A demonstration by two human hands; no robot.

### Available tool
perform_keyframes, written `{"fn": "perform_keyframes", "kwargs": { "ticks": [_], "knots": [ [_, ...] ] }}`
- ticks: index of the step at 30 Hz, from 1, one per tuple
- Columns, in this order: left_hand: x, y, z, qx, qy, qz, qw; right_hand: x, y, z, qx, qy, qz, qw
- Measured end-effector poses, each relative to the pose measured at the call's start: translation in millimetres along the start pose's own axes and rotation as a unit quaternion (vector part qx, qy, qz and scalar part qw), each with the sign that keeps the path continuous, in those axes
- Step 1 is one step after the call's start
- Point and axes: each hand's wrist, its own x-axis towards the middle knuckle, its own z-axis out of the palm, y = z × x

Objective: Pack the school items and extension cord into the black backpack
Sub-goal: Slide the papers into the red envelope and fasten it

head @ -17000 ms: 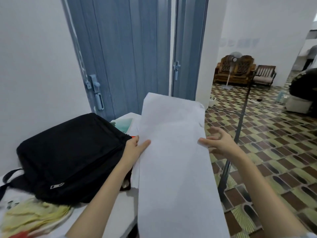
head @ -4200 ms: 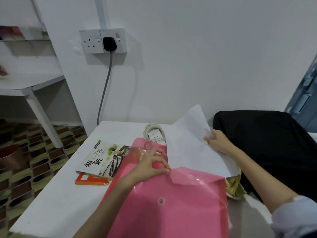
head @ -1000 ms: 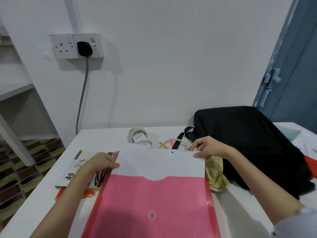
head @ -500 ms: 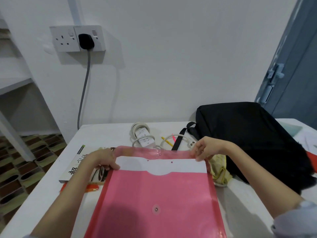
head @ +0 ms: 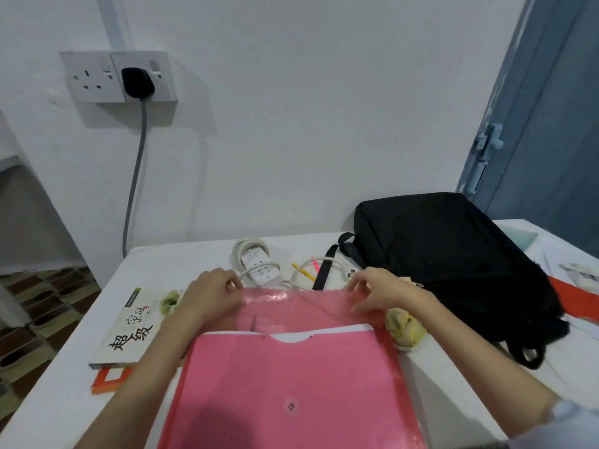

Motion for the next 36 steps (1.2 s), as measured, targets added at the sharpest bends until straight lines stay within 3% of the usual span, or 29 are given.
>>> {"fn": "perform_keyframes", "kwargs": {
  "ticks": [4, 9, 14, 16, 19, 23, 25, 27, 30, 36],
  "knots": [
    [3.8, 33.8, 22.1, -0.010, 0.010, 0.088, 0.996, -9.5, 4.0, 5.7, -0.006, 0.050, 0.049, 0.998],
    [19.6, 57.5, 23.9, -0.007, 0.004, 0.159, 0.987, -35.3, 12.5, 1.2, 0.059, 0.120, 0.030, 0.991],
    [31.3, 82.3, 25.8, -0.064, 0.239, 0.181, 0.952, -69.8, 34.4, -9.4, 0.244, 0.268, 0.063, 0.930],
    [41.4, 86.4, 26.9, -0.062, 0.271, 0.175, 0.944, -83.3, 48.0, -13.9, 0.269, 0.299, 0.084, 0.912],
    [46.0, 100.9, 33.0, -0.028, 0.191, 0.182, 0.964, -103.1, 70.2, -14.3, 0.286, 0.299, 0.115, 0.903],
    [38.0, 131.5, 42.9, 0.136, 0.051, 0.126, 0.981, -124.7, 103.4, -13.5, 0.360, 0.325, 0.147, 0.862],
    [37.4, 147.6, 55.0, 0.159, 0.061, 0.122, 0.978, -137.5, 124.6, -18.0, 0.397, 0.354, 0.173, 0.829],
    [36.9, 162.6, 69.2, 0.080, 0.150, 0.168, 0.971, -150.7, 147.8, -23.7, 0.461, 0.388, 0.201, 0.772],
    [31.9, 212.2, 98.4, -0.044, 0.269, 0.297, 0.915, -183.5, 201.9, -31.4, 0.532, 0.439, 0.251, 0.680],
    [1.2, 367.5, 156.0, -0.141, 0.263, 0.471, 0.830, -242.4, 314.5, -35.5, 0.565, 0.509, 0.345, 0.549]
  ]
}}
